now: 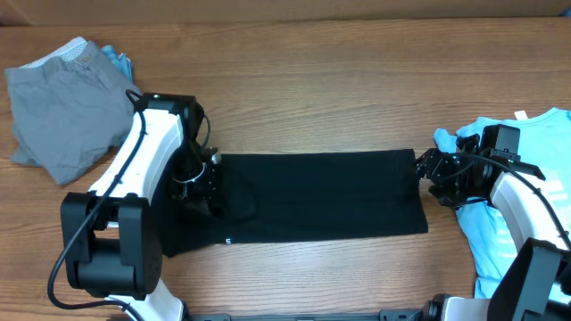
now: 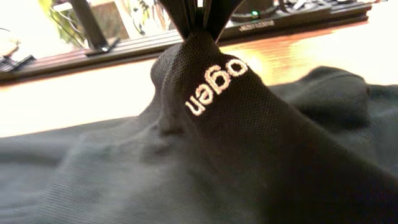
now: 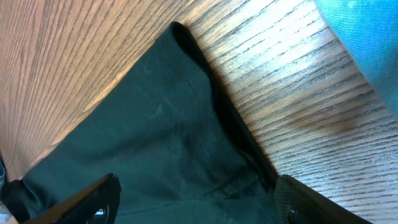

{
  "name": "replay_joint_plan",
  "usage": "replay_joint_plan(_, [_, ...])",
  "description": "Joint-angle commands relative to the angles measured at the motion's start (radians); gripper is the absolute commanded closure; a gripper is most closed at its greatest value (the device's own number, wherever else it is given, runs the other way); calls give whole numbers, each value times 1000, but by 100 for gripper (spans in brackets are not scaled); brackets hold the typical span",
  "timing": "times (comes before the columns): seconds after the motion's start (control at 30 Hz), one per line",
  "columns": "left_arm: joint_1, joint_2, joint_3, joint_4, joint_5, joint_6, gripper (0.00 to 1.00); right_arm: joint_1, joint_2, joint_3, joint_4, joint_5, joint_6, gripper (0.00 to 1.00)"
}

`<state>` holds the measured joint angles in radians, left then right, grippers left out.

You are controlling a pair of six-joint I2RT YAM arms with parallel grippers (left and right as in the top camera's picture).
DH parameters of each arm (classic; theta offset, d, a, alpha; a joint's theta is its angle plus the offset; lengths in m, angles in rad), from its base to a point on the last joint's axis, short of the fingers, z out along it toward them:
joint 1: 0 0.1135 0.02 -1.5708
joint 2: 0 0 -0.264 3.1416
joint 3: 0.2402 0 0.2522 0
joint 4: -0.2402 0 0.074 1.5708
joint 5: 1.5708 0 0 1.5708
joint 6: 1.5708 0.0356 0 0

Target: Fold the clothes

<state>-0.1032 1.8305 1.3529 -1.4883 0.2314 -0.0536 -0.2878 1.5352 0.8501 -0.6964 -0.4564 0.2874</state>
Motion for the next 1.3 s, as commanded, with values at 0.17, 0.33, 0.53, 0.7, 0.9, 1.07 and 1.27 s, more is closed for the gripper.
replay_joint_plan(0.17, [-20,-27,25,-56,84,-2,96,-2,-26,23,6,-9,0,17])
replay_joint_plan(0.33, [-35,-27,24,-82,26,-3,96,-2,-26,23,7,-9,0,17])
replay_joint_plan(0.53, [-35,-27,24,-83,-23,-3,93,-2,-26,23,6,-9,0,17])
replay_joint_plan(0.7, [-35,-27,24,-116,-28,-3,78,-2,-26,23,6,-10,0,17])
replay_joint_plan(0.9, [-20,-27,25,-130,-34,-2,57,-2,-26,23,7,-9,0,17])
replay_joint_plan(1.07, [11,-27,30,-70,-54,-3,56,-2,-26,23,12,-10,0,17])
replay_joint_plan(1.27, [7,-27,30,81,-50,-7,80,-25,-33,23,26,-54,-2,16])
